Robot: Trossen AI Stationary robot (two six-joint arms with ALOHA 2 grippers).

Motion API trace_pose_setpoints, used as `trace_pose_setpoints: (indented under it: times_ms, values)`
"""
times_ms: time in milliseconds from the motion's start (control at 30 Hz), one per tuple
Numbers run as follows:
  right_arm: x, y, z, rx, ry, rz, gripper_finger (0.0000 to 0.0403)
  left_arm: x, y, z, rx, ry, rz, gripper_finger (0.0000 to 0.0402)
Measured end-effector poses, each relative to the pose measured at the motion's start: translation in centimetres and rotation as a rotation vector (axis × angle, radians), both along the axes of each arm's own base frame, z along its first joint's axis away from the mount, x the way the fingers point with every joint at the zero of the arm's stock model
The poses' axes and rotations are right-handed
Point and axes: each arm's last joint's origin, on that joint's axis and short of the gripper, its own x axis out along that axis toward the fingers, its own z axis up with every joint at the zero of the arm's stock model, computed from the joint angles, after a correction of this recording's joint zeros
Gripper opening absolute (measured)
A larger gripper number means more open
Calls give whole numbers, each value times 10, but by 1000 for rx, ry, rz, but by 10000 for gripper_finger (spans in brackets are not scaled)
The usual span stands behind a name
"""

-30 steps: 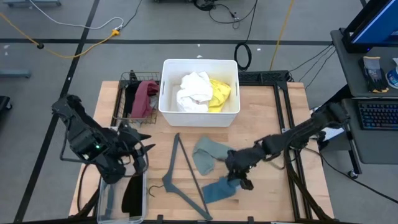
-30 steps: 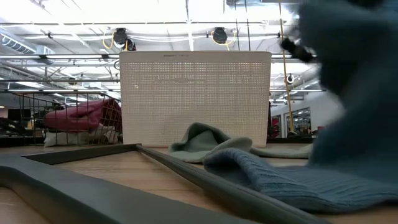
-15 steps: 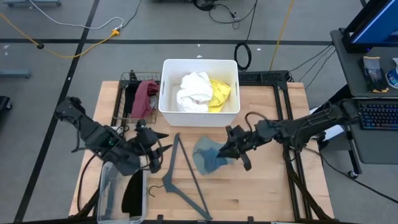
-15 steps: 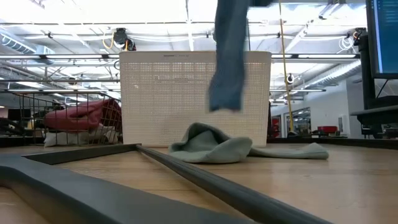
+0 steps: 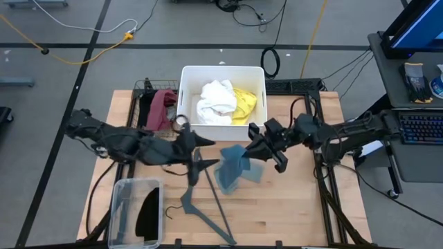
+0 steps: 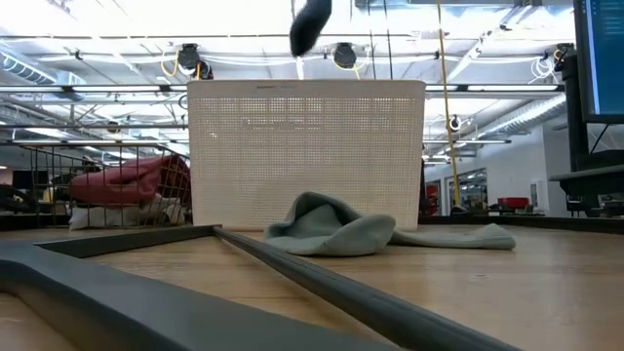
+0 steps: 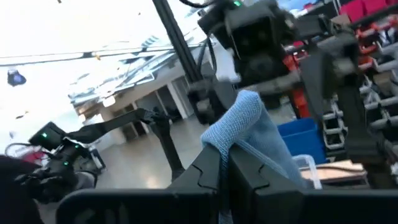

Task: Pick & Place Cloths
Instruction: Put the blue sock into the transparent bin

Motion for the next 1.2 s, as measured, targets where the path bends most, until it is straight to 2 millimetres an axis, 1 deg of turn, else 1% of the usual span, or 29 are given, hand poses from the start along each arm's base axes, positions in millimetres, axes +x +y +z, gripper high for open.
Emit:
trace_pose_setpoints:
  times_ms: [67,133,267,367,500,600,667,767,833,933,1100,1133,1200]
  values:
    - [0,-2,8,-40,-13,12,0,9,2,-5,0,6,-29,294]
    - [0,-5,16,-89,-16,11,0,22,5,-7,-13,-34,-40,303]
    - [1,-10,24,-174,2,-2,0,41,10,-9,-46,-105,-80,317]
    - [1,-14,24,-221,-1,-11,0,56,11,-14,-77,-138,-149,323]
    - [1,-19,24,-232,-3,-5,0,73,13,-20,-105,-190,-215,326]
    - [2,-20,24,-240,-11,13,0,84,17,-28,-120,-191,-225,320]
    - [3,-20,23,-242,-6,16,0,90,21,-34,-163,-176,-230,308]
    - [3,-20,23,-246,-8,16,0,98,27,-41,-229,-165,-230,271]
    - [3,-20,23,-254,-11,15,0,102,29,-44,-255,-168,-226,233]
    - [3,-20,22,-258,-9,28,0,104,32,-46,-270,-168,-216,163]
    - [3,-19,22,-260,-11,38,11,104,34,-44,-260,-182,-216,27]
    - [3,-19,22,-260,-10,38,15,104,34,-44,-256,-182,-217,16]
    - [3,-19,22,-260,-9,38,25,104,33,-44,-269,-178,-248,16]
